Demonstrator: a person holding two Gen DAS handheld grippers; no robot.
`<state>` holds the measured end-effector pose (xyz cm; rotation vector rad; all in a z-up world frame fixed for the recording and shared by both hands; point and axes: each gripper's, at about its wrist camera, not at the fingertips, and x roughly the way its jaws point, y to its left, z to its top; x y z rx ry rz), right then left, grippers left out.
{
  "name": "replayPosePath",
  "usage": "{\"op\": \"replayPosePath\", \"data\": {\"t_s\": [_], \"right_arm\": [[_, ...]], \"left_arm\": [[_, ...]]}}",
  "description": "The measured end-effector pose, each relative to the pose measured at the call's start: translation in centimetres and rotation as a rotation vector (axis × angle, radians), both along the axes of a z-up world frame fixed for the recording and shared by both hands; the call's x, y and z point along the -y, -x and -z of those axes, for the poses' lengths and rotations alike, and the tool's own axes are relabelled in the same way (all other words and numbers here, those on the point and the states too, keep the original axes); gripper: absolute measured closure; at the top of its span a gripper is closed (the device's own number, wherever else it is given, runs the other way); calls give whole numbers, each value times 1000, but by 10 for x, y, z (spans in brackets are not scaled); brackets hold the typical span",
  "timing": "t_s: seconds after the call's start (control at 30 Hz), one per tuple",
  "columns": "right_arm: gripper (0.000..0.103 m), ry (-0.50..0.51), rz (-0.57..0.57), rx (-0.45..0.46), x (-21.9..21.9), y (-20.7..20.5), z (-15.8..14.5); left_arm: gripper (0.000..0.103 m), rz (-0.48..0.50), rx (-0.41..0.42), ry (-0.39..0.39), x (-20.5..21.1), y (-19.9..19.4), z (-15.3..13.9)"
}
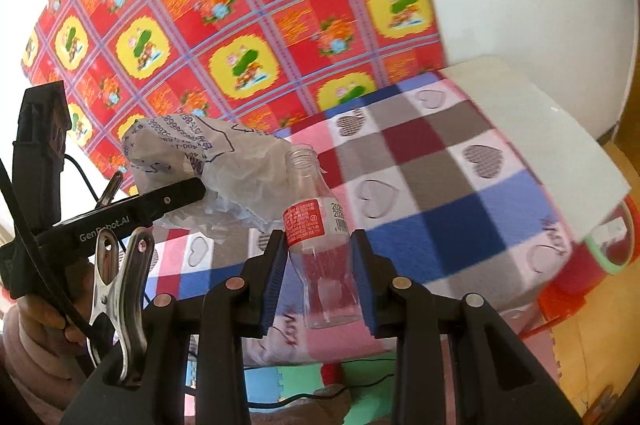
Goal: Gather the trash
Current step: 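Carry the bag and bottle with both tools from the bed to the bucket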
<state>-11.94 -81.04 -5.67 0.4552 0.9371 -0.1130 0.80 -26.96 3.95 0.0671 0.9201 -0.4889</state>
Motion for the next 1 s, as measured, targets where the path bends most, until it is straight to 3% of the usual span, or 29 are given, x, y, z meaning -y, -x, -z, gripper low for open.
{"op": "replayPosePath", "data": {"t_s": [0.4,1.0], "right_arm": [[69,30,106,-1,68,65,-19],[69,76,390,-32,173,146,-28]], "left_arm": [[79,112,-6,2,93,35,1],[79,366,-23,28,244,50,12]]}}
